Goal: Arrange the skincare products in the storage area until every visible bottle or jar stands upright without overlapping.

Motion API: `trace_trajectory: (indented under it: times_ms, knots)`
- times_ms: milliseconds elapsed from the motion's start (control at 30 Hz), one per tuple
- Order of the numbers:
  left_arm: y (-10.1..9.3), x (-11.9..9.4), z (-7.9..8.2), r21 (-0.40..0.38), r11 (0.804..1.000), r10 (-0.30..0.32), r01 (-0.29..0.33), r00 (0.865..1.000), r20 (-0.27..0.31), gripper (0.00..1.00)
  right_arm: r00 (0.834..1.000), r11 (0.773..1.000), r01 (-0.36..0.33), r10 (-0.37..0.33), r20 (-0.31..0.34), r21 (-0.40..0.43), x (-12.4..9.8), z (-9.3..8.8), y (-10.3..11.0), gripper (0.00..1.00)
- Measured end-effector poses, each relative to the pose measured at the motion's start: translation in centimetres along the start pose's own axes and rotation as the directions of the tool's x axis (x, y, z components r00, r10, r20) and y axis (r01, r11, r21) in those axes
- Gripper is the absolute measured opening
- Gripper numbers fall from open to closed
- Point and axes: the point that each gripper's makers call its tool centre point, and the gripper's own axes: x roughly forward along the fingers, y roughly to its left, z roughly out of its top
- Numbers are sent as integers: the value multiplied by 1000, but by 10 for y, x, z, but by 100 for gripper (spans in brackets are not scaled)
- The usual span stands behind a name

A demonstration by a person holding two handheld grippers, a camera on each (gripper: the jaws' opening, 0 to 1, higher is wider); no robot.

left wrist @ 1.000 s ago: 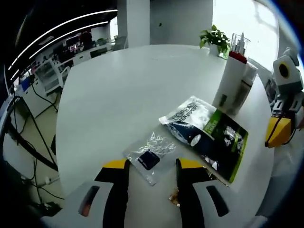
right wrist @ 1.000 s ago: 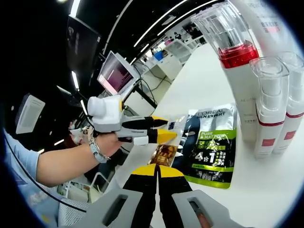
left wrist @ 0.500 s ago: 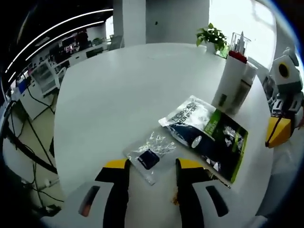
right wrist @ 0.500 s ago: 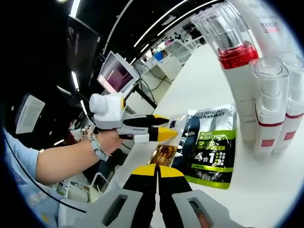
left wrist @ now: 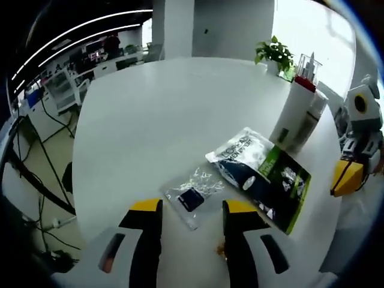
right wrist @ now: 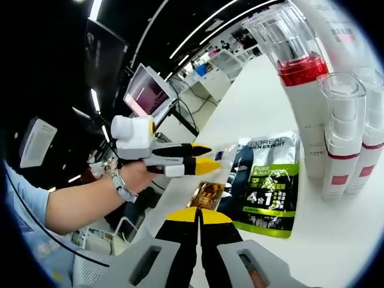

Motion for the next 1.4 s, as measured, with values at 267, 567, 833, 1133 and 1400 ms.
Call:
trace_trajectory:
  times_ms: [267, 567, 833, 1133, 1400]
  knots:
    - [-9, -18, -2, 3, 999, -34, 34, 999, 16, 37, 1000, 1000, 5, -5, -11, -31, 1, -3, 1, 0]
    - [-25, -61, 10, -19, 997, -70, 72, 995, 67, 38, 999, 947, 44, -34, 36, -317, -14, 21, 10, 0]
    - [-25, -118, 35, -18, 1000, 22, -18, 973, 230, 36, 994, 832, 47, 16, 107, -553, -76, 56, 22, 0]
    - [-29, -164, 46, -62, 978, 207, -200, 888, 411, 43, 938, 759, 299, -121, 325, -579, -177, 83, -24, 0]
    - [-37, -202, 41, -196, 906, 417, -375, 712, 565, 59, 671, 611, 703, -397, 626, -365, -282, 100, -75, 15]
